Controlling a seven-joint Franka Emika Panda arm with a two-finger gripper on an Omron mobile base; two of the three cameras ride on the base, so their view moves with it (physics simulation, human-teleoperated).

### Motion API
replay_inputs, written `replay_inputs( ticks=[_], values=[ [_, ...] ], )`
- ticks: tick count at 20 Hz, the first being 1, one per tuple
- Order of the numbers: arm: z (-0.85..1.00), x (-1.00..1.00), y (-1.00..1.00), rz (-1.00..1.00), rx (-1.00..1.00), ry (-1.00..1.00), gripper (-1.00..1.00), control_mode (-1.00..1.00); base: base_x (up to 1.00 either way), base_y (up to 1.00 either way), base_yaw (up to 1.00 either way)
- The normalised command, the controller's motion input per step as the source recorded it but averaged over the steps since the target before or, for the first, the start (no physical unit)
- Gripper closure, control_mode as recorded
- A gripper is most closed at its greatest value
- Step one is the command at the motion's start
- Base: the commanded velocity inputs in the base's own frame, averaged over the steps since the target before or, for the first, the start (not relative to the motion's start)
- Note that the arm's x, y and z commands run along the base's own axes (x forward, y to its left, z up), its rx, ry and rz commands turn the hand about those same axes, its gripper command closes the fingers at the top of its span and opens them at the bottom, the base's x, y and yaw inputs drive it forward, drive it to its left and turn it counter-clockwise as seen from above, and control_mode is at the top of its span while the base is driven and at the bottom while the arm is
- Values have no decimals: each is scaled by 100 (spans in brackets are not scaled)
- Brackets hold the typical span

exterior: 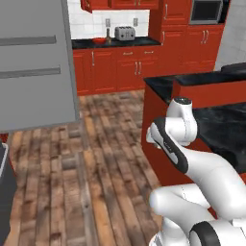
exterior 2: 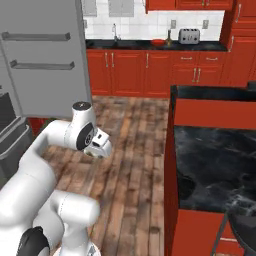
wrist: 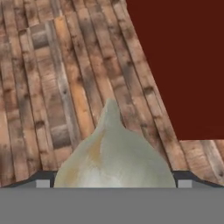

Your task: Retrieve the bottle and the shaker from the cabinet and place them next to the mixing bowl on the counter. Then add garlic from the fridge to the mixing bowl.

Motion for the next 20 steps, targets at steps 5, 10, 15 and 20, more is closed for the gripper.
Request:
replay_inputs(
  ticks=[5,10,15,20],
  values=[
    [0,0,0,0,0,0,100,100,100,2,-13],
    [0,0,0,0,0,0,100,100,100,2,-19],
    [0,0,0,0,0,0,100,100,100,-27,-6],
    [0,0,0,0,0,0,100,100,97,-66,2]
  ],
)
